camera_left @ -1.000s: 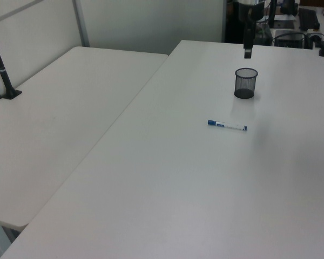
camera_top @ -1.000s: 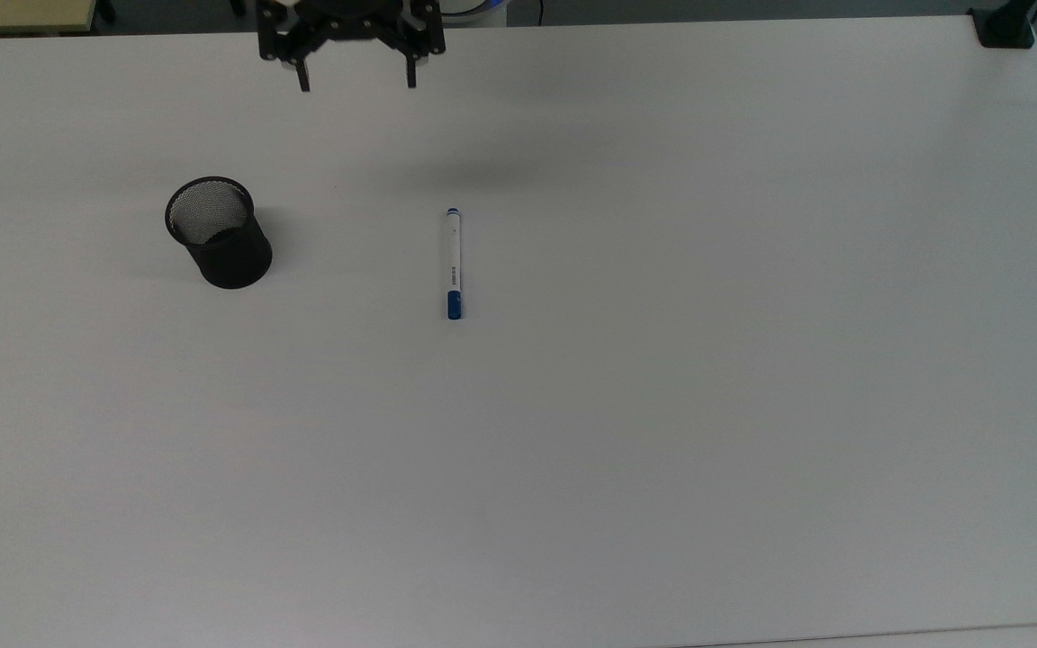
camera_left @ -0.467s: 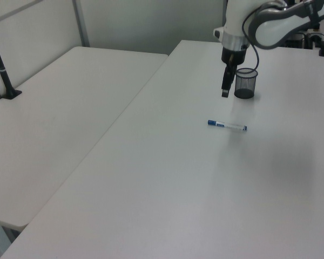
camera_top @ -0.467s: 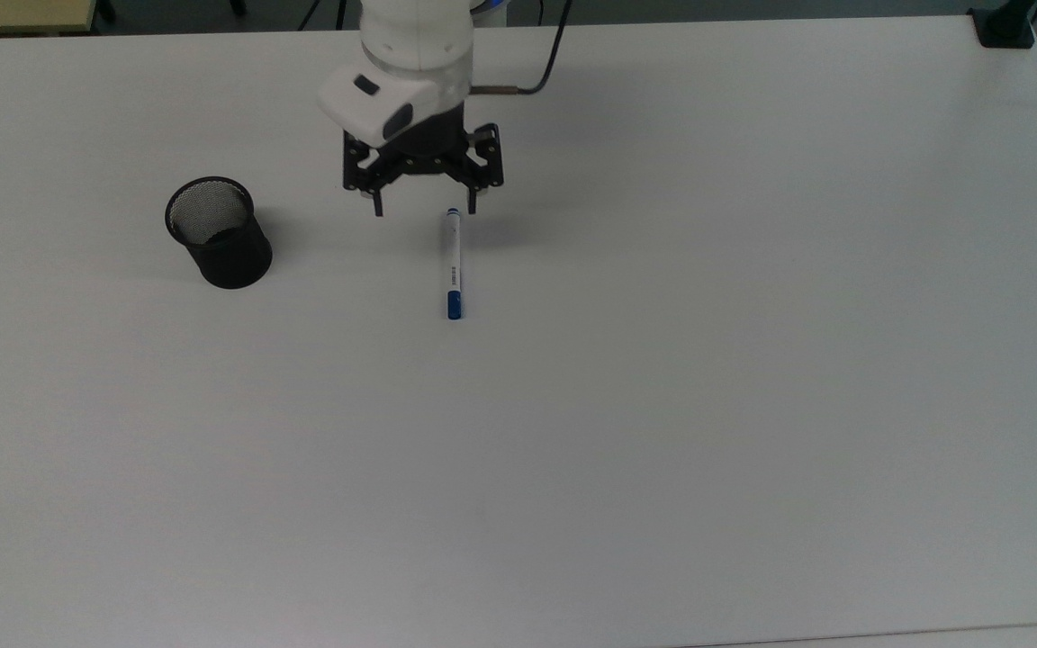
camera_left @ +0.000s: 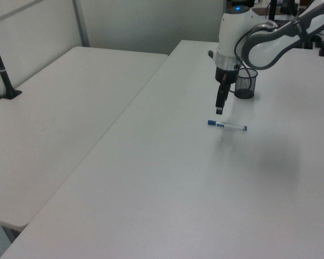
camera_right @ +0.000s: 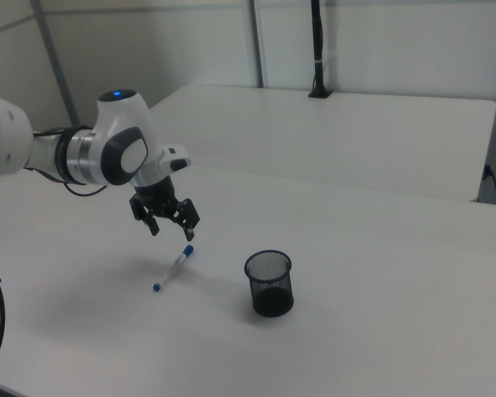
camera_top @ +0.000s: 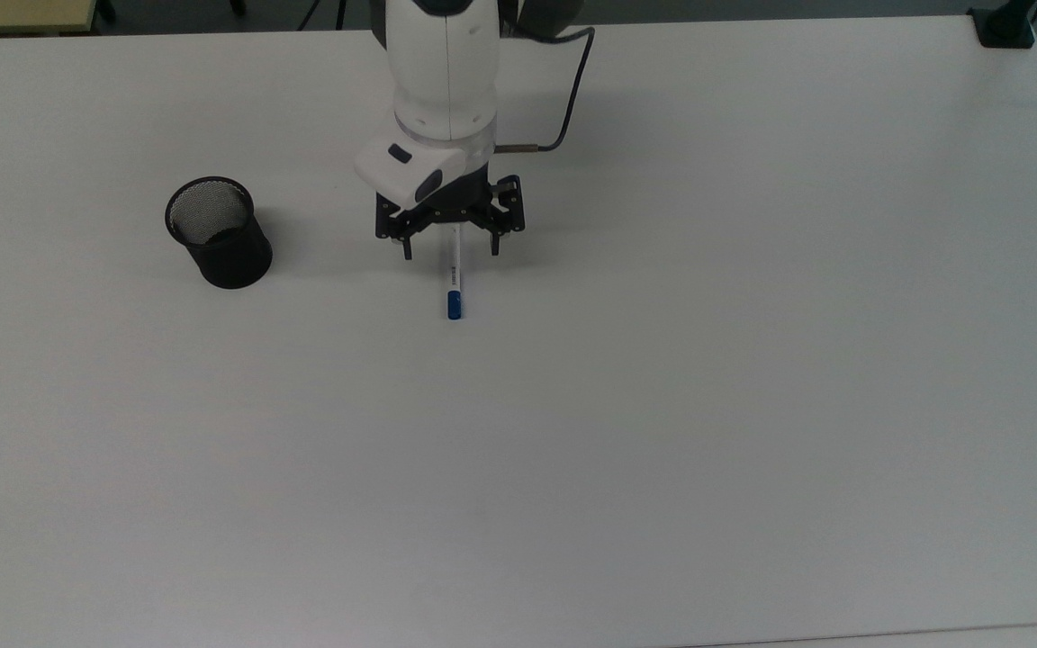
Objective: Insert the marker
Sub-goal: 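Lower the gripper onto the marker and close it around the marker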
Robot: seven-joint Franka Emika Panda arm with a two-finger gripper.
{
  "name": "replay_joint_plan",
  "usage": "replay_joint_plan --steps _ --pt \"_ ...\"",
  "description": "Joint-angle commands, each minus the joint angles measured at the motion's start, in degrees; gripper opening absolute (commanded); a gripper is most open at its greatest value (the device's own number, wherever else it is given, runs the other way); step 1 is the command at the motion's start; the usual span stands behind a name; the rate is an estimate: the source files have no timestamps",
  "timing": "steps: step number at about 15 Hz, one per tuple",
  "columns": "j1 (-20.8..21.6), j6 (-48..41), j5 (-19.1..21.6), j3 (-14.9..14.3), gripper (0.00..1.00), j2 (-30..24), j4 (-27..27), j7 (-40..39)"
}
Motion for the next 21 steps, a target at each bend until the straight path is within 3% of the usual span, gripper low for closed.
replay_joint_plan --steps 1,8,9,13,14,21 --pt "1.18 3.9 -1.12 -0.32 1.0 2.57 -0.55 2.09" --pt "1.63 9.79 -2.53 -0.41 0.77 6.18 -0.28 5.78" --pt "1.63 10.14 -2.61 -0.41 0.7 6.27 -0.28 5.78" --pt "1.54 10.32 -2.7 -0.5 0.21 6.62 -0.28 5.78" --pt "1.63 10.41 -2.7 -0.5 0.14 6.71 -0.28 5.78" --pt "1.54 10.41 -4.11 -0.5 0.11 6.88 -0.28 5.78"
